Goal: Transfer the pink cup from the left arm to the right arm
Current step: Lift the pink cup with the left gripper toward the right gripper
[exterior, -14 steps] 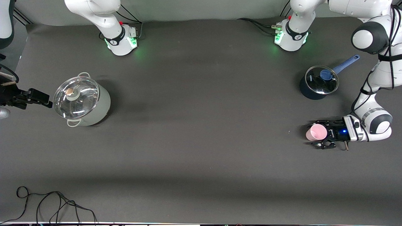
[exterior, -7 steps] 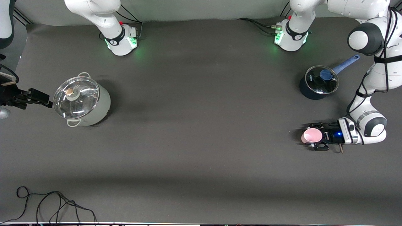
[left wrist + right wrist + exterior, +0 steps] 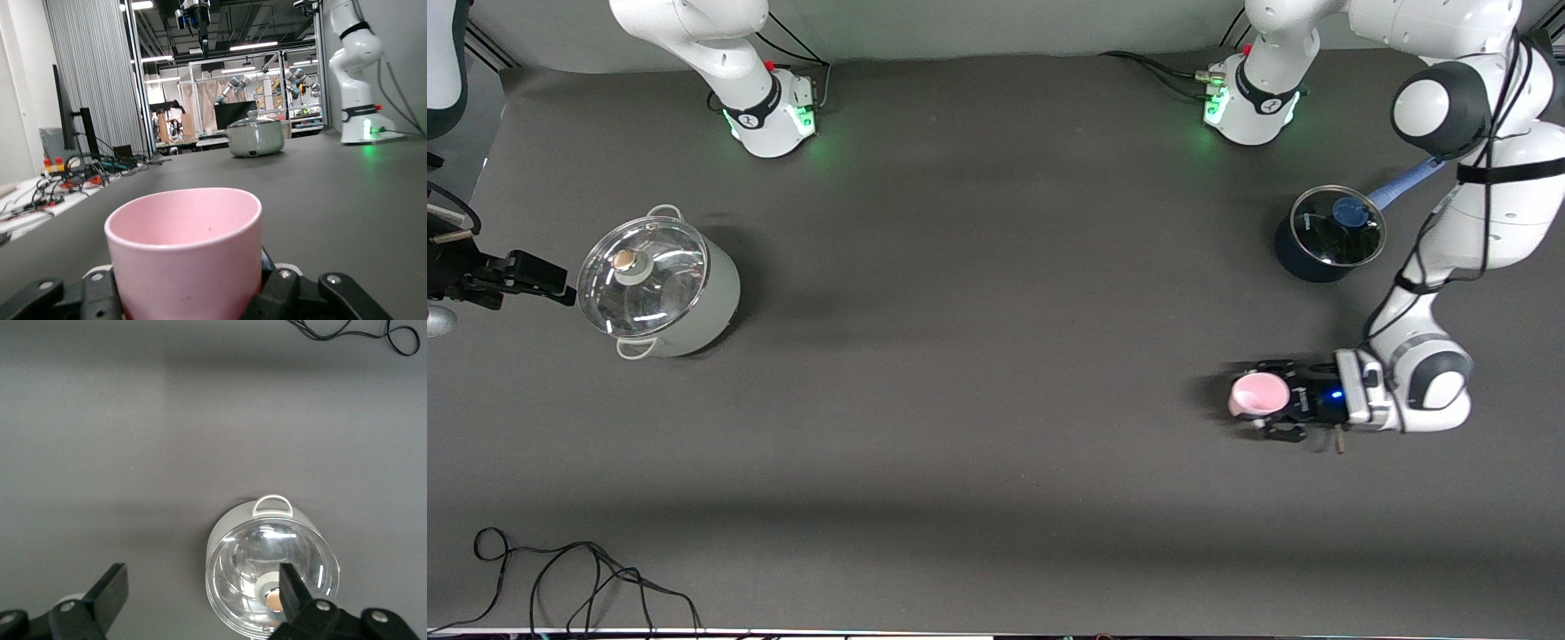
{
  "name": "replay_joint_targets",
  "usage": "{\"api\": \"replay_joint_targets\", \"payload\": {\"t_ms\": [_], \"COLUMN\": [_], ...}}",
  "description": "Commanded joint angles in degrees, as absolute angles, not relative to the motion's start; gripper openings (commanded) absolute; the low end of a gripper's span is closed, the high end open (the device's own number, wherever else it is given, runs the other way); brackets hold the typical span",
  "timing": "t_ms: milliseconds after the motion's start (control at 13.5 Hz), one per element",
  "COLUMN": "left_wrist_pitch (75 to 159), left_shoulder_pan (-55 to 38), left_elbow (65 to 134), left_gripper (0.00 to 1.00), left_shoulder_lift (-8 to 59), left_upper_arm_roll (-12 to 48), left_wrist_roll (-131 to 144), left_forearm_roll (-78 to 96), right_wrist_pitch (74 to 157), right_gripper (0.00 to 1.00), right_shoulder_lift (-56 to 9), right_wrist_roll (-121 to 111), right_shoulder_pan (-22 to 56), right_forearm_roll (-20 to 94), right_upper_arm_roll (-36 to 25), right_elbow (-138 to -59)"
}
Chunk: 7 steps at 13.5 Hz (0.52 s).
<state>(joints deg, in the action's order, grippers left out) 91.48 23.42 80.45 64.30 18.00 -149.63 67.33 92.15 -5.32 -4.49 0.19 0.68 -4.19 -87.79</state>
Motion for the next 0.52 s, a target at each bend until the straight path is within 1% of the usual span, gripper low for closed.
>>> {"api": "replay_joint_targets", "payload": {"t_ms": [0, 296, 444], "left_wrist_pitch": [99.3, 117.6, 127.0], "left_shoulder_pan": [17.8, 9.2, 8.0], "left_elbow": [80.0, 79.5, 79.3], "left_gripper": [0.00, 0.00, 0.00], "left_shoulder_lift": [64.0, 63.8, 63.8], "left_upper_arm_roll": [21.3, 28.5, 34.1], "left_wrist_roll": [-149.2, -149.1, -149.1], "left_forearm_roll": [74.1, 86.6, 89.0], "right_wrist_pitch": [92.9, 91.1, 87.0], "right_gripper": [1.00, 1.00, 1.00], "right_shoulder_lift": [-5.1, -3.4, -3.0], "right_wrist_roll": [-0.7, 23.2, 31.2], "right_shoulder_pan": [0.4, 0.5, 2.5], "right_forearm_roll": [0.8, 2.0, 3.9], "right_upper_arm_roll": [-4.2, -4.0, -4.0], "right_elbow": [-88.2, -87.8, -87.5]}}
